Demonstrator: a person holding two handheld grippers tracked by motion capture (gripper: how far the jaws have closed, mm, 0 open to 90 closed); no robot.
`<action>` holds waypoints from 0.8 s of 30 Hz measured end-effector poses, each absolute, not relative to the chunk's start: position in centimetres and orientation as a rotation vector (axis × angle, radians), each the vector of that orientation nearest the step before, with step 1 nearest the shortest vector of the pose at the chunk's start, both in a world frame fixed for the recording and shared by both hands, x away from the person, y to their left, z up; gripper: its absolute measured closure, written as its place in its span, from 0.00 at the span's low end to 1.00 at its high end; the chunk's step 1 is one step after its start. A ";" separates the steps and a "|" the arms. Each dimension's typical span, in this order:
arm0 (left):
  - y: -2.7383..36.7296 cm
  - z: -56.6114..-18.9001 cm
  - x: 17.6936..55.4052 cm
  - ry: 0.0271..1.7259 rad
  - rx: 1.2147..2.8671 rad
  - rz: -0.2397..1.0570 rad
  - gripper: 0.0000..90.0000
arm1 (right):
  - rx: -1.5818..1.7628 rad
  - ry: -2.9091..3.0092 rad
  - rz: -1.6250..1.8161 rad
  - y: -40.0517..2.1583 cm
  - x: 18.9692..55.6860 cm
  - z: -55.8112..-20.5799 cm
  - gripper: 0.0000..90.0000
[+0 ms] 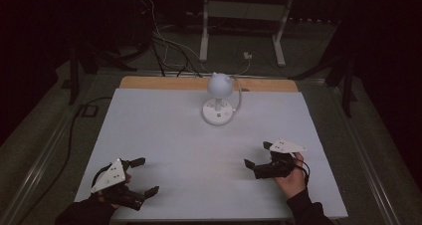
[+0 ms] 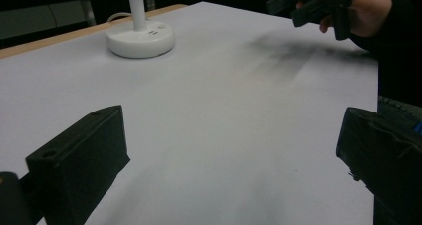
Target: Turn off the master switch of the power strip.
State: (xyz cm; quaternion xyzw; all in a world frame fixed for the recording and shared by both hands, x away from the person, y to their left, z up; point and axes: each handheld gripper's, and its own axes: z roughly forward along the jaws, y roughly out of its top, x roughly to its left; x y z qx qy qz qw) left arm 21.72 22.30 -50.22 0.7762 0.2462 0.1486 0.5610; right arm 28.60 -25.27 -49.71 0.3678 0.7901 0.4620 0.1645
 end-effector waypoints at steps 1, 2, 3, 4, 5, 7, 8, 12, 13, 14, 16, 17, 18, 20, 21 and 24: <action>22.3 -50.2 21.7 0.579 1.829 0.349 0.00 | 1.049 2.264 1.307 -25.4 28.4 -49.8 0.00; 22.3 -50.2 21.7 0.580 1.829 0.348 0.00 | 1.050 2.278 1.292 -25.5 28.2 -50.0 0.00; 22.3 -50.2 21.7 0.580 1.829 0.348 0.00 | 1.044 2.292 1.278 -25.7 28.0 -50.1 0.00; 22.3 -50.2 21.7 0.580 1.829 0.348 0.00 | 1.043 2.301 1.266 -25.8 27.8 -50.3 0.00; 22.3 -50.2 21.7 0.580 1.830 0.347 0.00 | 1.043 2.310 1.256 -25.9 27.7 -50.4 0.00; 22.3 -50.2 21.7 0.580 1.830 0.347 0.00 | 1.039 2.326 1.237 -26.2 27.5 -50.7 0.00; 22.3 -50.2 21.7 0.579 1.831 0.348 0.00 | 1.037 2.328 1.230 -26.4 27.3 -50.8 0.00; 22.3 -50.2 21.7 0.580 1.830 0.347 0.00 | 1.023 2.348 1.194 -27.1 26.9 -51.2 0.00; 22.3 -50.2 21.7 0.580 1.830 0.347 0.00 | 1.023 2.354 1.177 -27.2 26.8 -51.3 0.00; 22.3 -50.3 21.7 0.580 1.831 0.347 0.00 | 1.024 2.363 1.170 -27.5 26.7 -51.3 0.00; 22.3 -50.3 21.8 0.581 1.831 0.347 0.00 | 1.032 2.374 1.171 -27.8 26.6 -51.5 0.00; 22.2 -50.3 21.8 0.580 1.832 0.348 0.00 | 1.028 2.380 1.166 -28.0 26.5 -51.6 0.00; 22.2 -50.3 21.7 0.580 1.833 0.348 0.00 | 1.028 2.390 1.155 -28.1 26.4 -51.6 0.00; 22.2 -50.3 21.7 0.580 1.833 0.348 0.00 | 1.033 2.397 1.140 -28.4 26.3 -51.7 0.00; 22.3 -50.2 21.7 0.581 1.830 0.348 0.00 | 1.039 2.400 1.140 -28.6 26.2 -51.7 0.00; 22.3 -50.3 21.8 0.585 1.828 0.346 0.00 | 1.057 2.392 1.143 -29.0 26.3 -51.8 0.00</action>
